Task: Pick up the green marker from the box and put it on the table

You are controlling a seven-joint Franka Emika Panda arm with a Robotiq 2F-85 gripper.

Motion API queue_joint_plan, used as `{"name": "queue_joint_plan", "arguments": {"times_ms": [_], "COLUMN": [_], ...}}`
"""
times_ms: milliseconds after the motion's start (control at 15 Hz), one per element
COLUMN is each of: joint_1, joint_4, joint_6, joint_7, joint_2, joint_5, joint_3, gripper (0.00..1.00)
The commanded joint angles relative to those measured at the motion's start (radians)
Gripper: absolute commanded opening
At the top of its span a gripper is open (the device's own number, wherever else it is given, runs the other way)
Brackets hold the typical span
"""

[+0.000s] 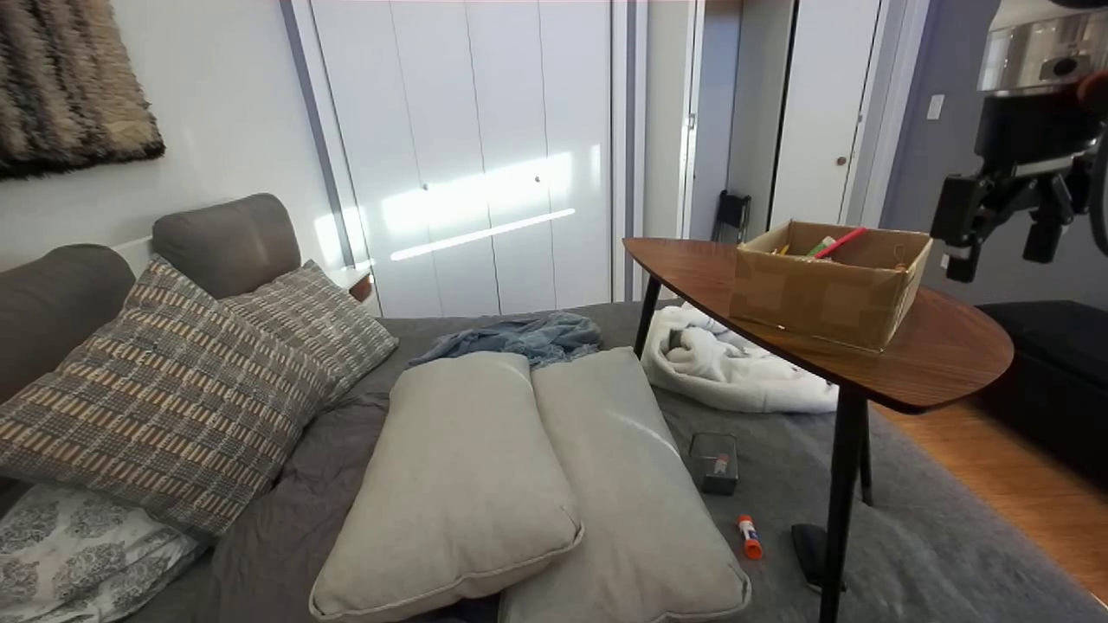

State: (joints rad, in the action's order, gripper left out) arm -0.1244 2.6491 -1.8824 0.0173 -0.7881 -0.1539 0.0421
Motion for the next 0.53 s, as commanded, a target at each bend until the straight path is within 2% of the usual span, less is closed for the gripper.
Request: {"name": "queue_joint_plan", "arguments": {"times_ms": [0, 467], "joint_1": [-0.044, -0.07], "joint_4": [-0.078, -0.218], "joint_6": [-0.11, -0.328], "joint_7": [0.059, 0.22], "joint_2": [0.058, 0.279], "joint_5": [-0.065, 0.024], "joint_3": [0.002, 0.015], "gripper": [1.0, 1.0]}}
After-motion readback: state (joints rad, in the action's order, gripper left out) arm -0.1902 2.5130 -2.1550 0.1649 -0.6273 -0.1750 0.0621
